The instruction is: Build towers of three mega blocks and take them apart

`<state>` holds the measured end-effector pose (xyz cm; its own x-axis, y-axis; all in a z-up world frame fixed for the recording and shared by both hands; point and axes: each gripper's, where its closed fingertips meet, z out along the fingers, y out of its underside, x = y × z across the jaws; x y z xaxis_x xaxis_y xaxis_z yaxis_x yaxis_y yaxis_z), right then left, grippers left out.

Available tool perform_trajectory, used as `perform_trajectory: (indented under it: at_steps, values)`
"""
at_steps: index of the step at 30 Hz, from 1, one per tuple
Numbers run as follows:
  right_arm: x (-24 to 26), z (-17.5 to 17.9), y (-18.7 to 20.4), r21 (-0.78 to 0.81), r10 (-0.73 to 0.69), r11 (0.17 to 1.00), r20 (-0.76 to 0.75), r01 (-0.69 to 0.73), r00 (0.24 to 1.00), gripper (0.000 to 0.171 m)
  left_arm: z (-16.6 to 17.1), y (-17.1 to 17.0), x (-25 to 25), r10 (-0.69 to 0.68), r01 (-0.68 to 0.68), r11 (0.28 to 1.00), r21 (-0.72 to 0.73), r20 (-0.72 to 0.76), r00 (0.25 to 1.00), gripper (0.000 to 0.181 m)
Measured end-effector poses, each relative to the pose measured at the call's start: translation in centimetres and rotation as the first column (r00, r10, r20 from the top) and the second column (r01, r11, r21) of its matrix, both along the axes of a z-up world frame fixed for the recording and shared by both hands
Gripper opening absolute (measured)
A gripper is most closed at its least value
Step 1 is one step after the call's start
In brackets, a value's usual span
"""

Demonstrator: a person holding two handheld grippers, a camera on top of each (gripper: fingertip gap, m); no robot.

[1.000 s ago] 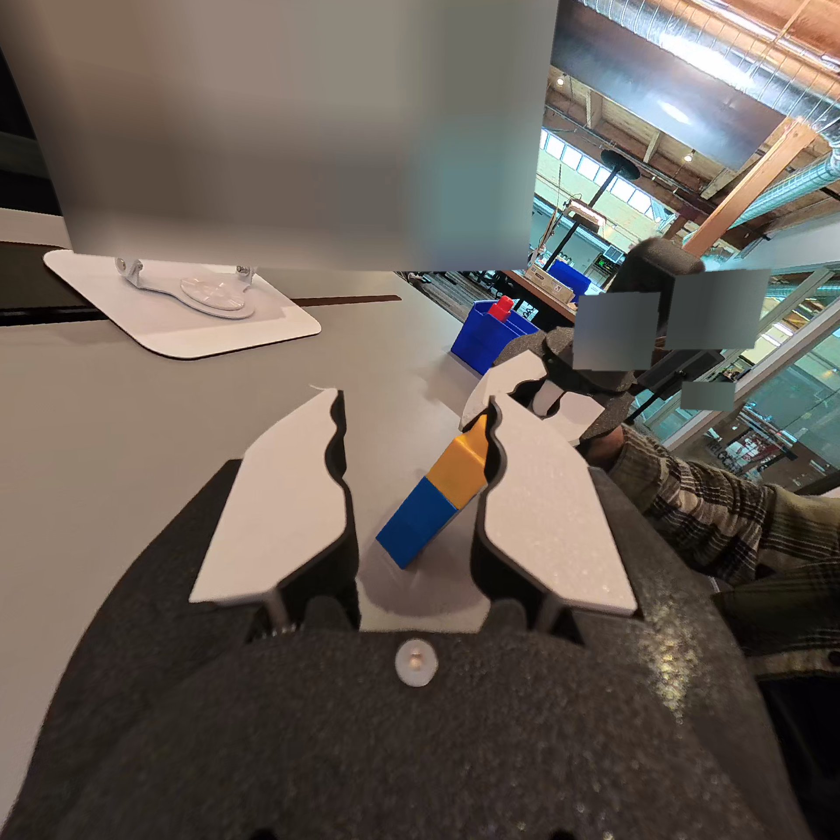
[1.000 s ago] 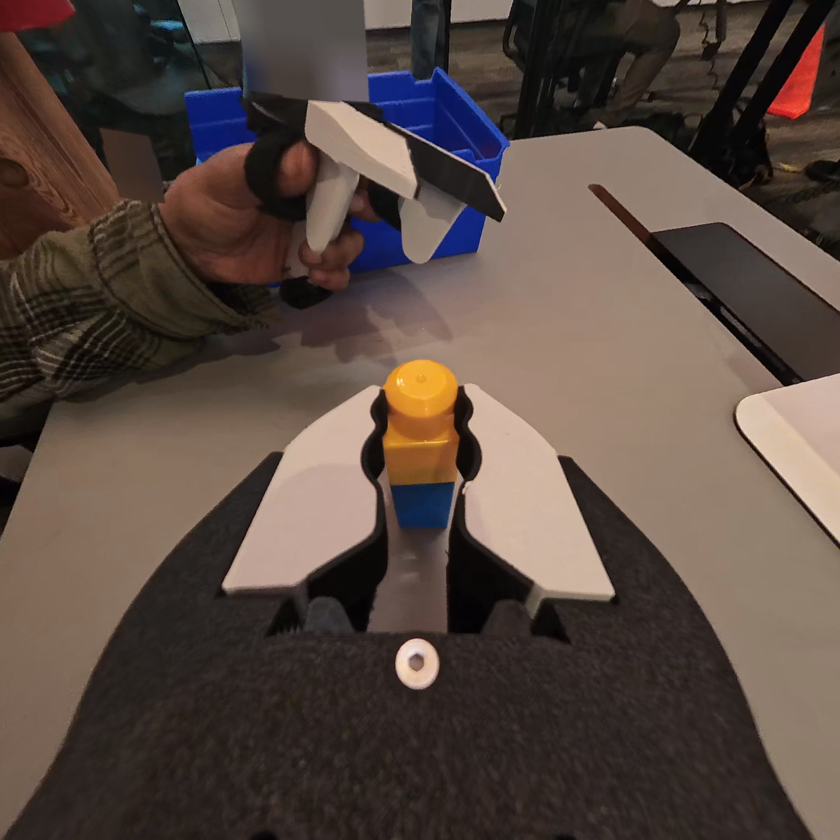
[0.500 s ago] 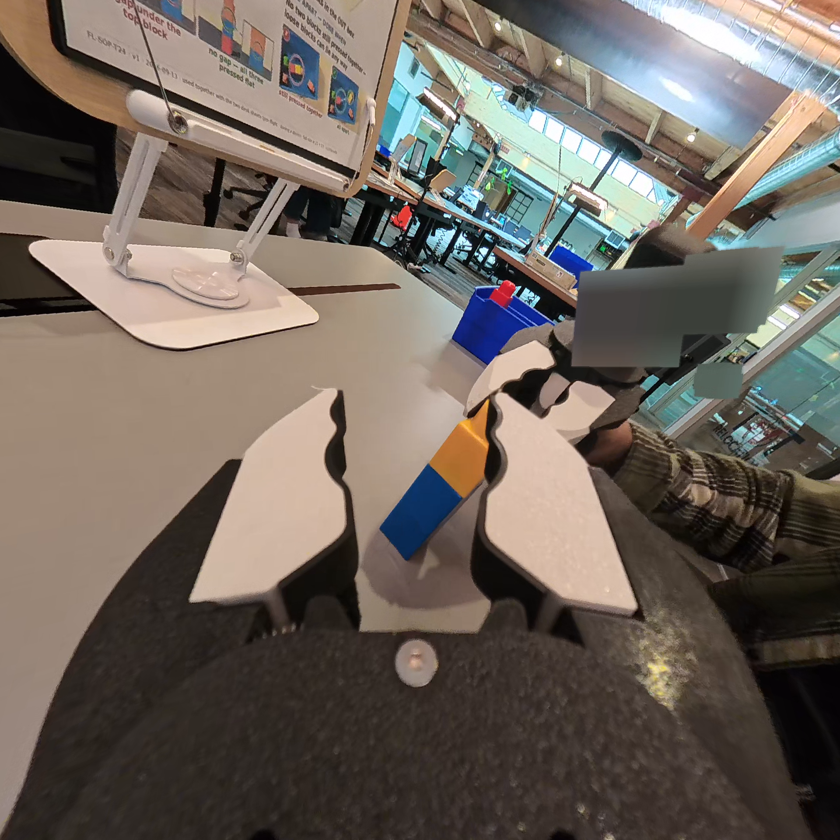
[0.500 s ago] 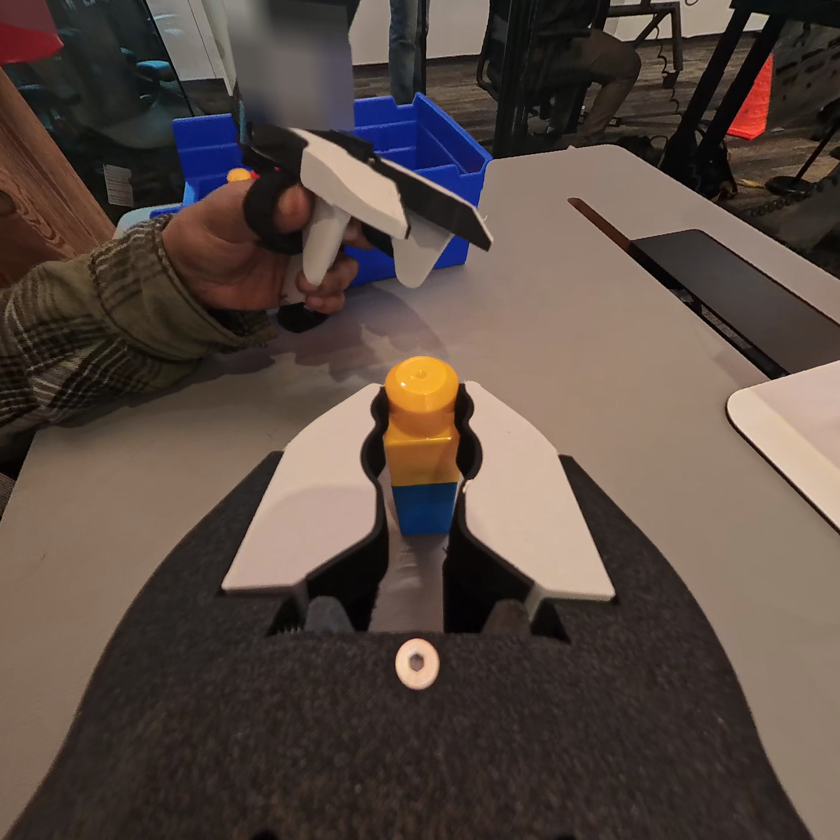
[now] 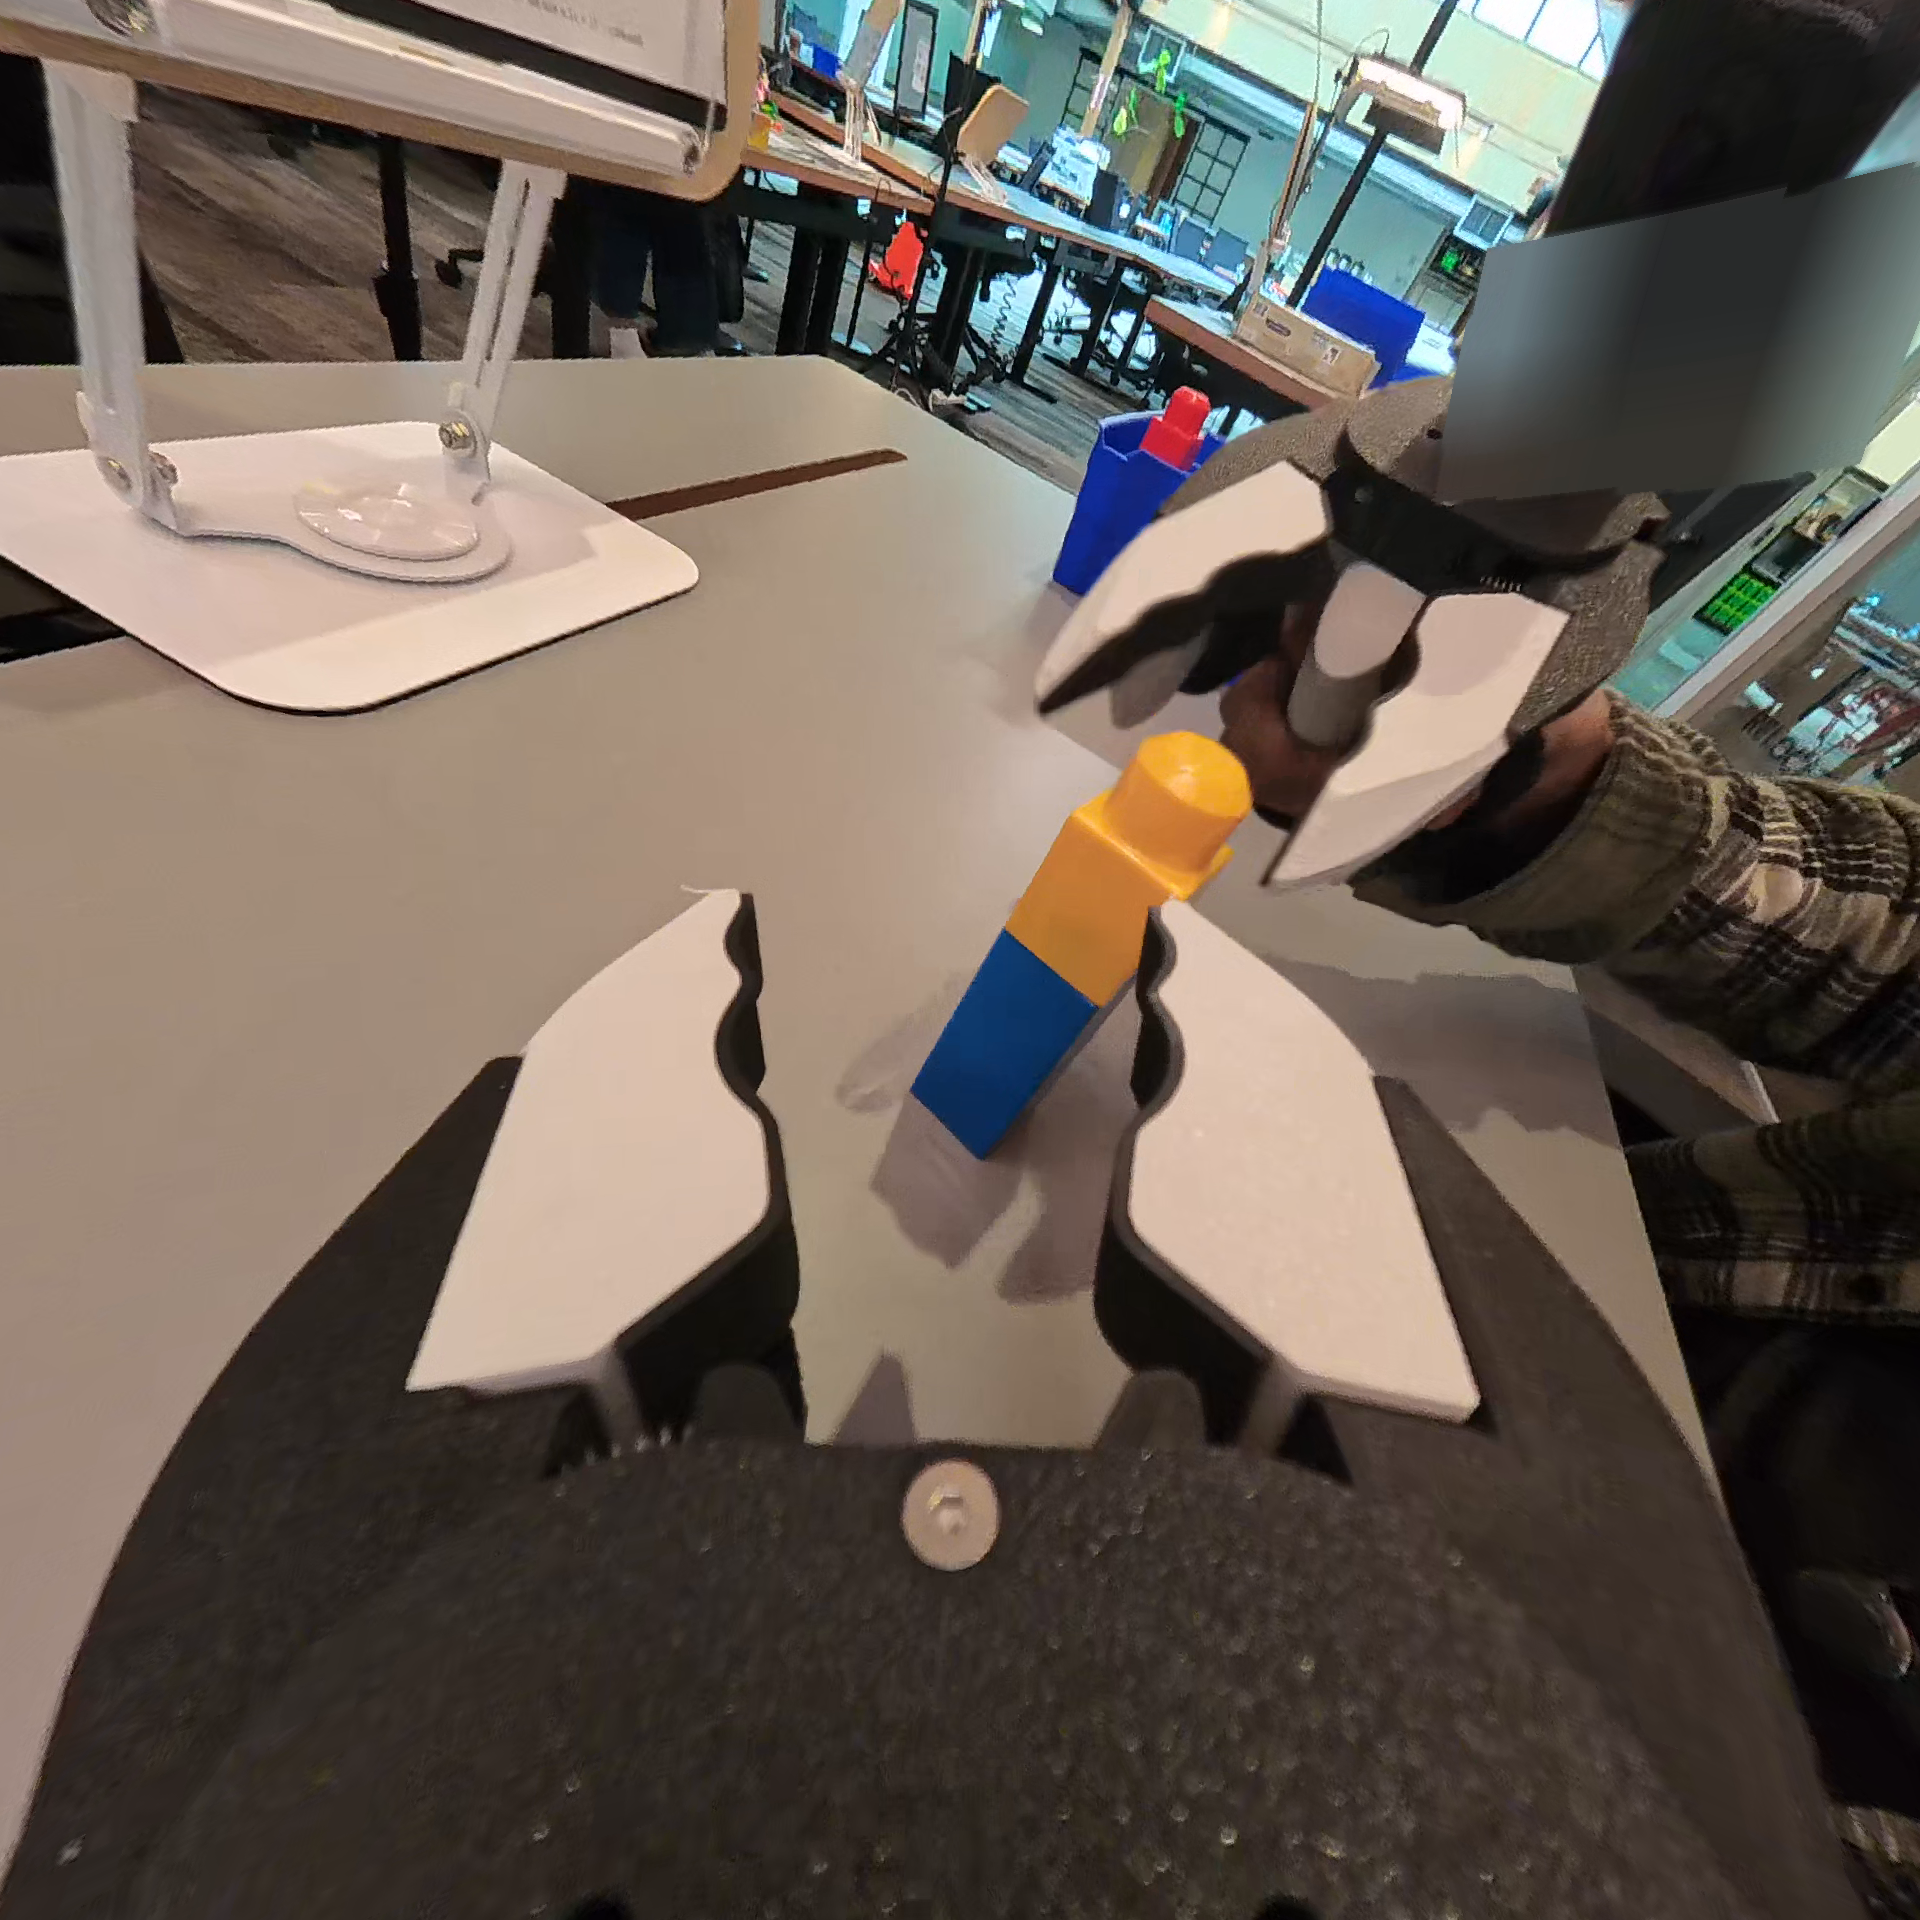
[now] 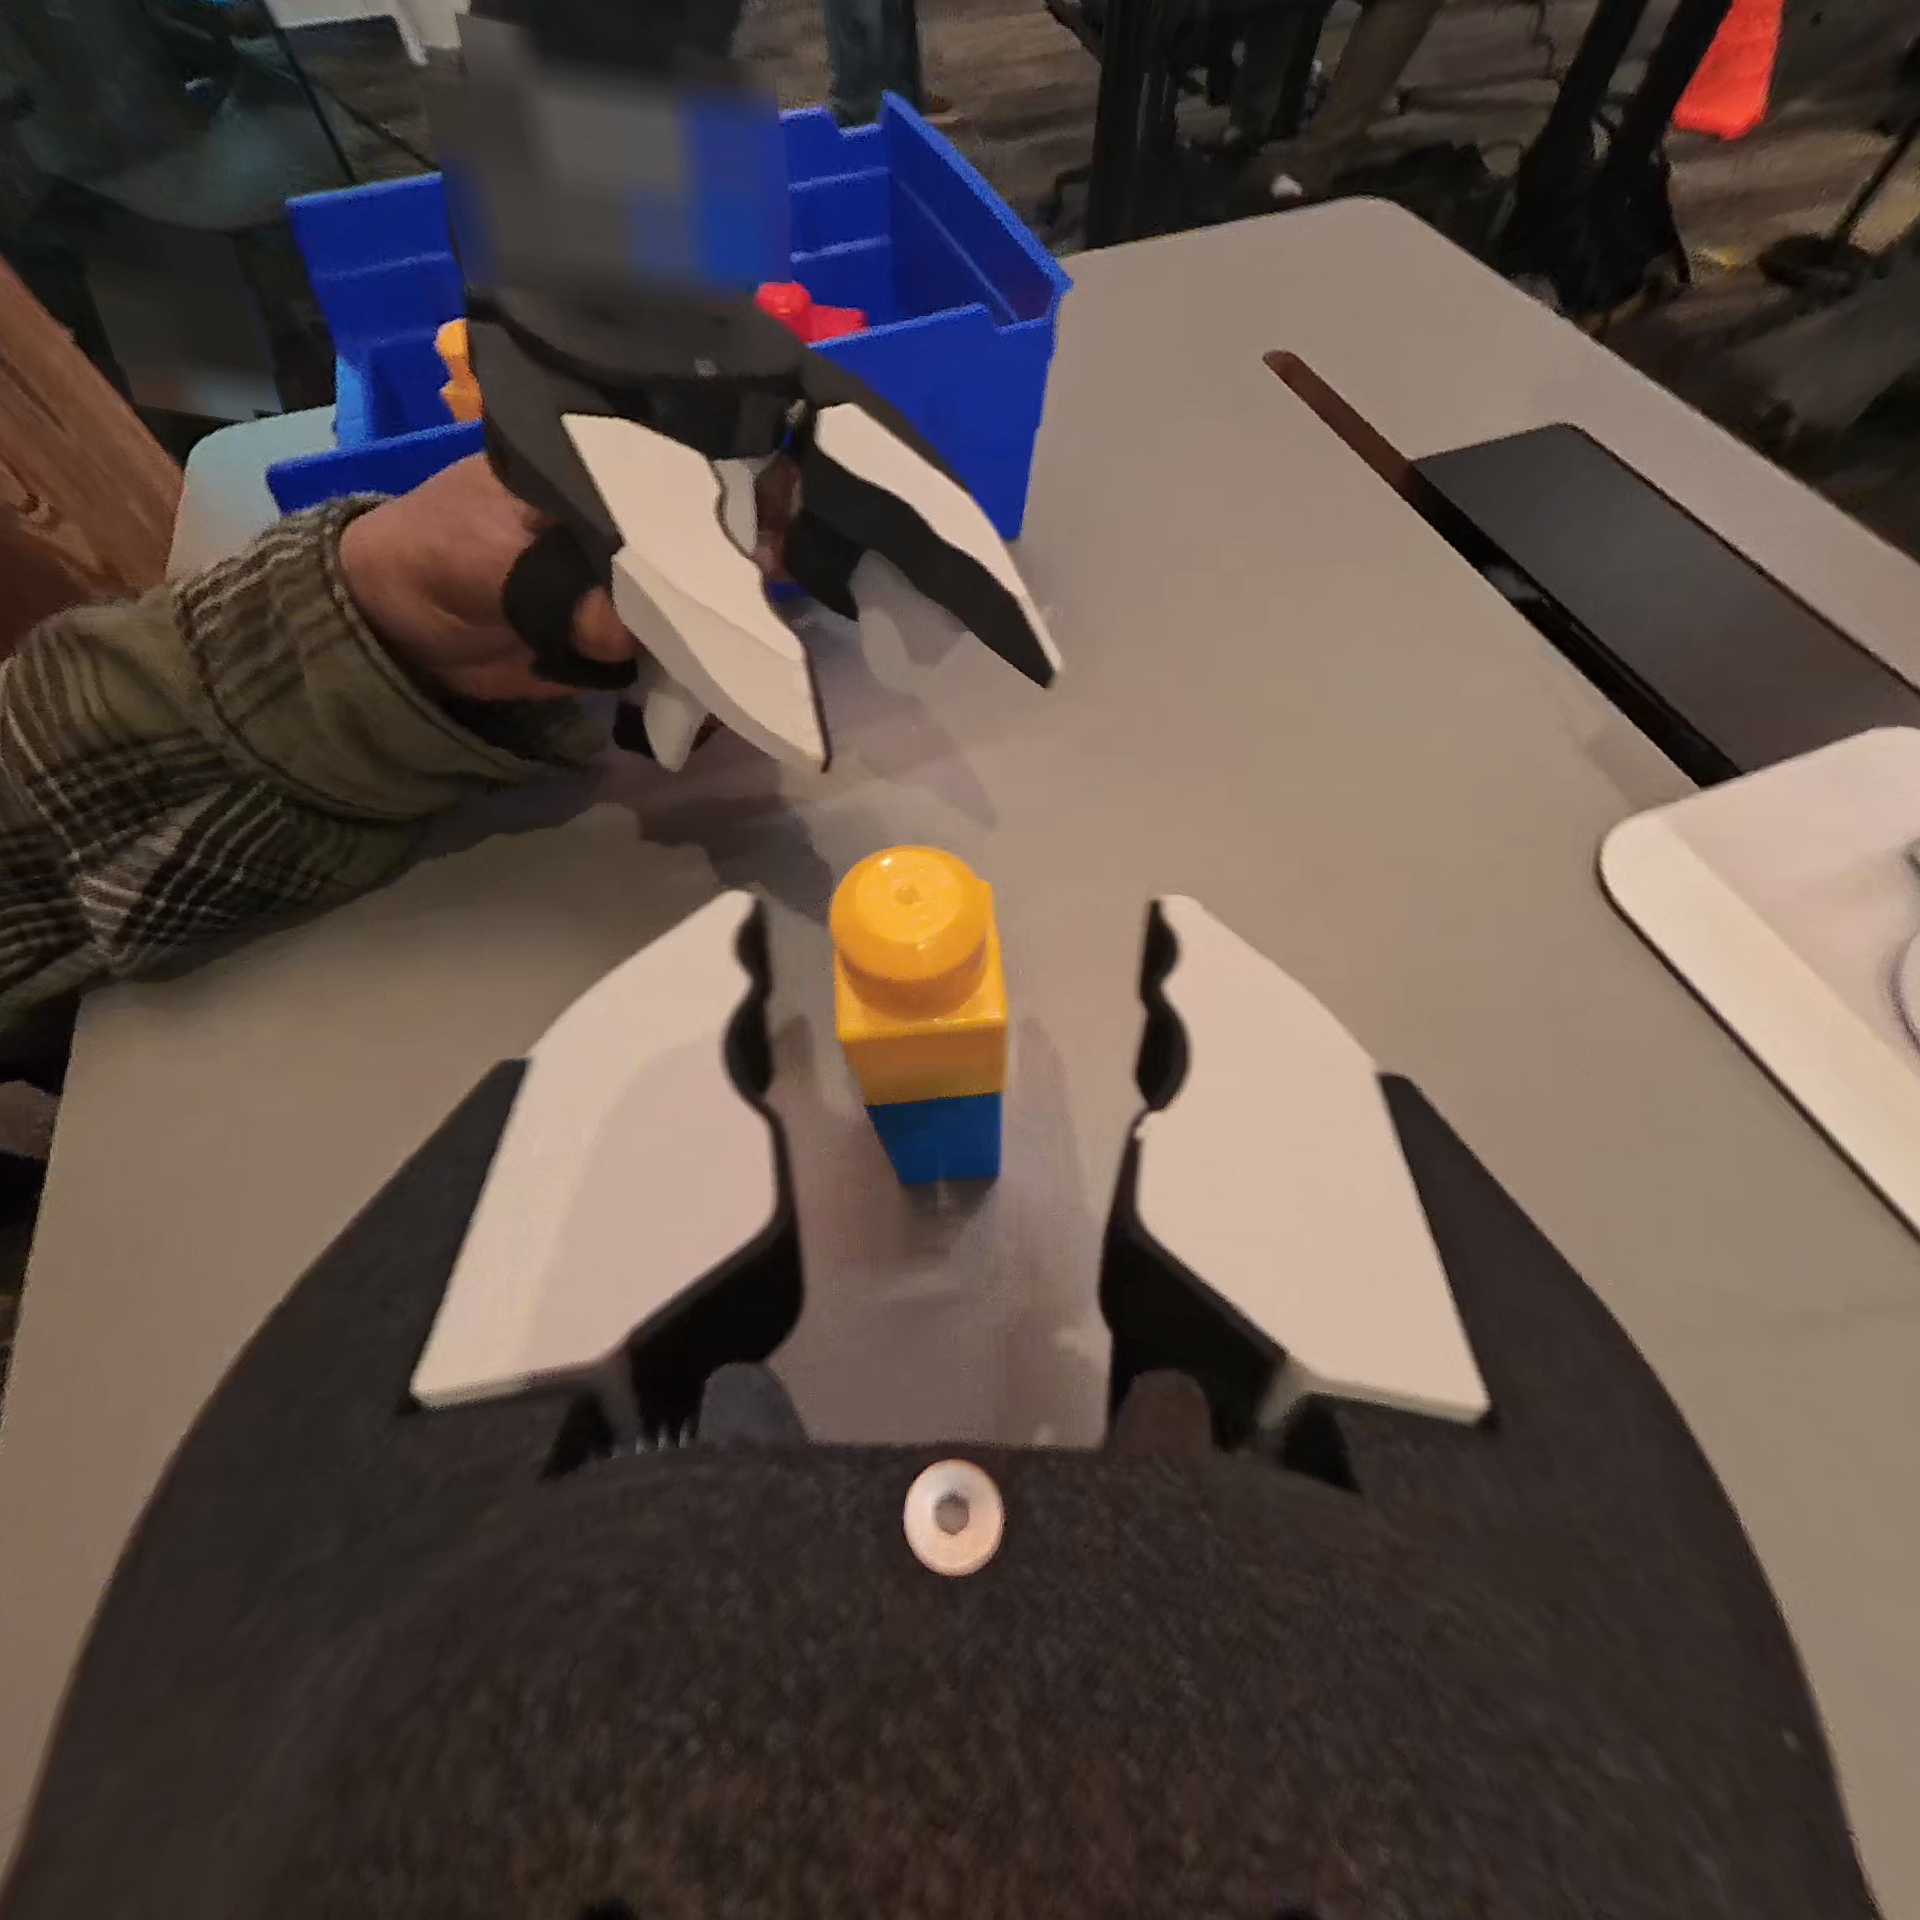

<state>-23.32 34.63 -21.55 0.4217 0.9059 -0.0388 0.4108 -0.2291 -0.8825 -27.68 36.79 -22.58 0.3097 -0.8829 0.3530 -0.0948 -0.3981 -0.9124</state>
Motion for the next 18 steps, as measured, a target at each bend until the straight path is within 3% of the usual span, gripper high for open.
perform_trajectory:
  at_steps: [6,8,15,16,18]
  values:
    - [0.4,-1.0,-1.1,-0.161,0.041,0.987,0.254,0.001,0.966,0.085,1.0,1.0,-1.4,0.06,-0.059,0.998,-0.015,0.072,0.996,0.068]
    - [0.5,-2.1,-1.1,-0.183,0.067,0.983,0.377,0.003,0.924,0.084,1.0,1.1,-1.6,0.067,-0.066,0.998,-0.016,0.077,0.995,0.068]
    - [-0.3,-4.9,-1.2,-0.336,0.217,0.942,0.602,-0.003,0.769,0.073,0.5,1.4,-1.8,0.081,-0.08,0.997,-0.015,0.051,0.995,0.068]
    - [-0.4,-5.3,-1.1,-0.354,0.23,0.935,0.618,0.005,0.752,0.068,0.4,1.4,-1.8,0.083,-0.082,0.996,-0.019,0.052,0.995,0.068]
    - [-0.5,-5.7,-1.0,-0.386,0.259,0.922,0.63,0.006,0.733,0.041,0.3,1.6,-2.0,0.09,-0.089,0.996,-0.026,0.052,0.995,0.067]
